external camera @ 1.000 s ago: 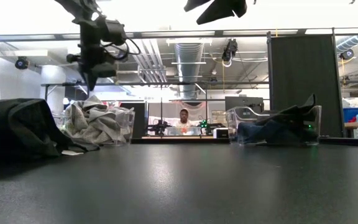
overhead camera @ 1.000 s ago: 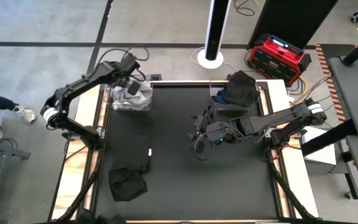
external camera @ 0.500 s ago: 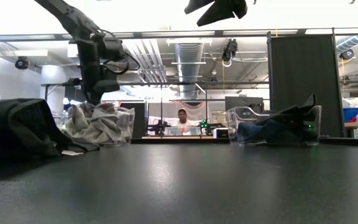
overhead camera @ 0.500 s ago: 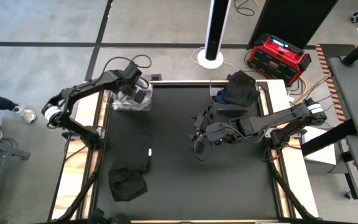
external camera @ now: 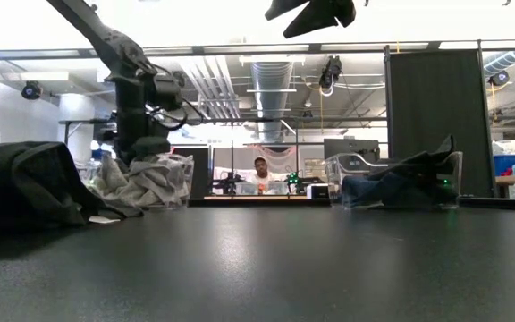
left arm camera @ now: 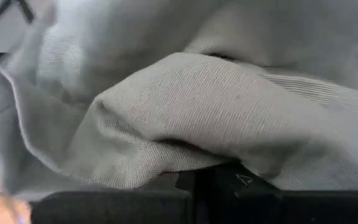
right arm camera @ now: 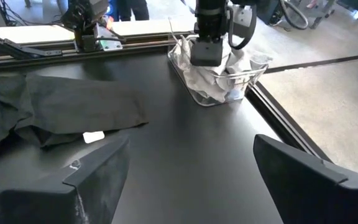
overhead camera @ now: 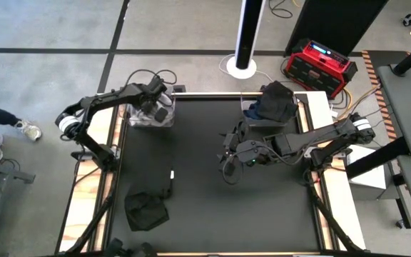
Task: Sort towels by color in basket
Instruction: Put the gray towel into the left transparent bin, then put the black towel into the right transparent bin
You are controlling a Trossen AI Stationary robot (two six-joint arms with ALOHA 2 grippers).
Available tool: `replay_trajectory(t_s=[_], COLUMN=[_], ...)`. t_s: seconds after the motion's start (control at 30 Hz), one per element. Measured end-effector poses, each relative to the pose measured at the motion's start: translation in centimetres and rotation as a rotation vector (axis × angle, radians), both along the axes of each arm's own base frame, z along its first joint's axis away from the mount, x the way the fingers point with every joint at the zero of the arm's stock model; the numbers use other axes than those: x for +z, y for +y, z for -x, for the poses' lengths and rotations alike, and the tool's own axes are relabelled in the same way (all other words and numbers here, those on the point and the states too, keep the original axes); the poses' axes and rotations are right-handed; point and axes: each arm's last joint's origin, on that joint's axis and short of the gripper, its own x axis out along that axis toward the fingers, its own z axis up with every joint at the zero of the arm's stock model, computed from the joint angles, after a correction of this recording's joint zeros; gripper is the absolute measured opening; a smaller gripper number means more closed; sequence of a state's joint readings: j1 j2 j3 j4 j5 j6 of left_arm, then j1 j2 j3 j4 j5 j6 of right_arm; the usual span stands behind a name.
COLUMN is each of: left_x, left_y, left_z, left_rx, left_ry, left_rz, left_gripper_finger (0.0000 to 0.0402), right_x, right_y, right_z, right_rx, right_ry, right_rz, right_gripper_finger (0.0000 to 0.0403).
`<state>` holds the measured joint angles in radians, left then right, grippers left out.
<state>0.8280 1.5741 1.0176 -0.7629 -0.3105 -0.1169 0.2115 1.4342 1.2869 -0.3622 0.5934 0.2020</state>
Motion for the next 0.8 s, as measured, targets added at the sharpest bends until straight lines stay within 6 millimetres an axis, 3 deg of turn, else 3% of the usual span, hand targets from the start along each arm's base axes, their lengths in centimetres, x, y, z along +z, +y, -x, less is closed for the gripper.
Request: replay_trajectory(t_s=[0.17,0.4,0.63,0.8], left_x=[1.1,4.8,8.2,9.4], left_y=[-0.1,-1.9,-6.1,-11.2], left_z=[0.0,0.2,-0.5,-1.9], left_rx=[0.005,-0.003,-0.024,-0.115], left_ry=[0.017,-0.066,-0.119,-0.235], left_rz=[-0.053,-0.131,-0.321,-0.355], left_gripper_finger=[0.0000,0.0000,0.0000,0.0000], right_x=[0.0,0.0,-0.4,-2.3], right_y=[0.0,0.0,0.0,0.5], right_z=[0.0,0.0,-0.1,-0.4], right_rx=[0.000,-0.004,-0.012,0.001], right_ry=[0.001,-0.003,-0.004,-0.022], right_rz=[0.000,-0.006,-0.018,-0.023], right_gripper_finger=[0.0333,0.0324,0.0314,0.0316])
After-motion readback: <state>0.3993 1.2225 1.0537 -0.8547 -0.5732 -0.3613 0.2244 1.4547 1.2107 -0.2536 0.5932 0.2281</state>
